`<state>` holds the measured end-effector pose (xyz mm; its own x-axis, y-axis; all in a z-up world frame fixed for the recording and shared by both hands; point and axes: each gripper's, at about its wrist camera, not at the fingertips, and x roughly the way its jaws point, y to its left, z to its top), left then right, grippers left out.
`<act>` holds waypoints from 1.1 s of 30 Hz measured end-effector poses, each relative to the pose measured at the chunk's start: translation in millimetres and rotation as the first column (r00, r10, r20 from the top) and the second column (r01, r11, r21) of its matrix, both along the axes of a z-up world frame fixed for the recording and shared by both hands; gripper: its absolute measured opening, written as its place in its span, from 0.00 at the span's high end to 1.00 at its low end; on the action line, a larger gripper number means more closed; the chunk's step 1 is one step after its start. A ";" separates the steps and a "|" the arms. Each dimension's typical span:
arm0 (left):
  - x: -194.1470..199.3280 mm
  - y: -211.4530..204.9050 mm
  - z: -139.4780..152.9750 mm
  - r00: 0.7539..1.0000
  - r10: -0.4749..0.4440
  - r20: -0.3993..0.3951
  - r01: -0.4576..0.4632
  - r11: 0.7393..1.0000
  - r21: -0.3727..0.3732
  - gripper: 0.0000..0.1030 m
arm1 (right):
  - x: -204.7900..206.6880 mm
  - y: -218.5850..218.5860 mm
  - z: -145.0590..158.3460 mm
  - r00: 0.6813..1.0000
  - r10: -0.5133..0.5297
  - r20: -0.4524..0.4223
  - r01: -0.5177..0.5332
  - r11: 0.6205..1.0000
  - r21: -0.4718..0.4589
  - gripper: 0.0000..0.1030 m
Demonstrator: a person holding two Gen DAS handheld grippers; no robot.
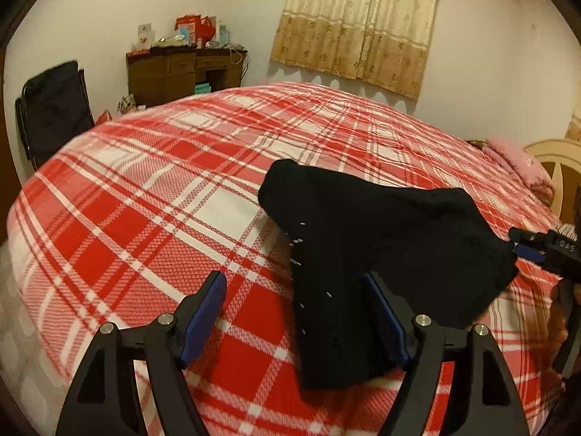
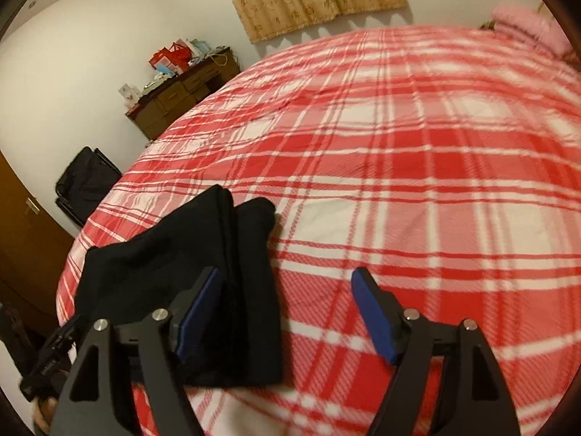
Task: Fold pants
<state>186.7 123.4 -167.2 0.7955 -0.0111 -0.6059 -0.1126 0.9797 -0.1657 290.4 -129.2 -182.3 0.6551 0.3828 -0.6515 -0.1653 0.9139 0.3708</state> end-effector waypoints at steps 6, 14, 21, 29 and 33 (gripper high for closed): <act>-12.5 -10.5 9.1 1.000 -0.023 -0.004 0.023 1.000 0.021 0.24 | -45.7 -9.4 18.9 0.998 -0.013 0.067 0.014 1.000 -0.006 0.12; -43.7 -24.0 49.6 0.996 -0.034 0.084 0.030 0.999 0.044 0.24 | -91.7 -8.0 45.9 0.991 -0.016 0.130 0.016 1.000 -0.001 0.09; -75.2 -33.5 93.2 0.982 -0.033 0.188 0.019 0.997 0.076 0.19 | -149.2 12.9 101.1 0.949 0.028 0.314 0.003 0.995 -0.099 0.00; -94.6 -43.6 117.6 0.974 -0.047 0.222 0.022 0.993 0.116 0.17 | -188.9 18.1 138.7 0.904 0.052 0.424 -0.004 0.994 -0.113 0.00; -106.1 -45.2 127.8 0.968 -0.041 0.247 0.011 0.992 0.123 0.17 | -201.0 19.1 150.3 0.890 0.063 0.452 -0.012 0.993 -0.115 0.00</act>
